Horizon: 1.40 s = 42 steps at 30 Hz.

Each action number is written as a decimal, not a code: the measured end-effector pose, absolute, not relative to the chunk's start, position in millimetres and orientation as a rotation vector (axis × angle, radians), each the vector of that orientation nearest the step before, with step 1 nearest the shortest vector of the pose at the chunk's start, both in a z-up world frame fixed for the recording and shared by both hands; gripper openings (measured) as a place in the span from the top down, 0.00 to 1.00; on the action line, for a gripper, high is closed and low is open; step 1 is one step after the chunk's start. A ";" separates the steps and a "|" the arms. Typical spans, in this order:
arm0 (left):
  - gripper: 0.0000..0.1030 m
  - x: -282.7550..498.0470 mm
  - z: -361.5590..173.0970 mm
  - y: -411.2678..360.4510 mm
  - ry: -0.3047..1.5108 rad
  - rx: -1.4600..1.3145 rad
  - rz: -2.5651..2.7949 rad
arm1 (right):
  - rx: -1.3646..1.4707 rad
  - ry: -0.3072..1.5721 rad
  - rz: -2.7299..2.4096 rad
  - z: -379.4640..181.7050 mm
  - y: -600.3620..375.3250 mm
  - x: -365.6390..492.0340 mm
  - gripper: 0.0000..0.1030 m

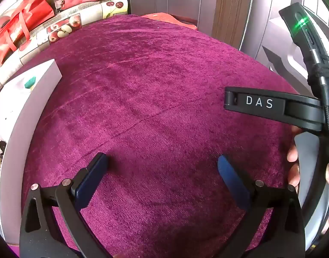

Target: Organize soft objects

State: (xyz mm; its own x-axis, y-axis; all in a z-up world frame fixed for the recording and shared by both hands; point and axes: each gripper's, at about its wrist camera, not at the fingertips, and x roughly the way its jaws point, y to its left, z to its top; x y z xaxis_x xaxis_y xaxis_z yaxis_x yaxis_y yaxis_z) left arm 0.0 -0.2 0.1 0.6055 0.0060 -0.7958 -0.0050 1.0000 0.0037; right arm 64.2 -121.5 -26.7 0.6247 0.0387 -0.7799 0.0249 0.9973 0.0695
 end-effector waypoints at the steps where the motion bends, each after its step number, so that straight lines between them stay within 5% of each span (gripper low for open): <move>1: 0.01 -0.1 0.1 -0.3 0.920 0.001 0.006 | 0.077 0.900 0.008 -26.6 -121.8 64.3 0.00; 42: 0.01 0.0 0.0 0.0 0.921 -0.005 0.003 | 0.102 0.849 -0.074 -25.7 -119.8 69.0 0.00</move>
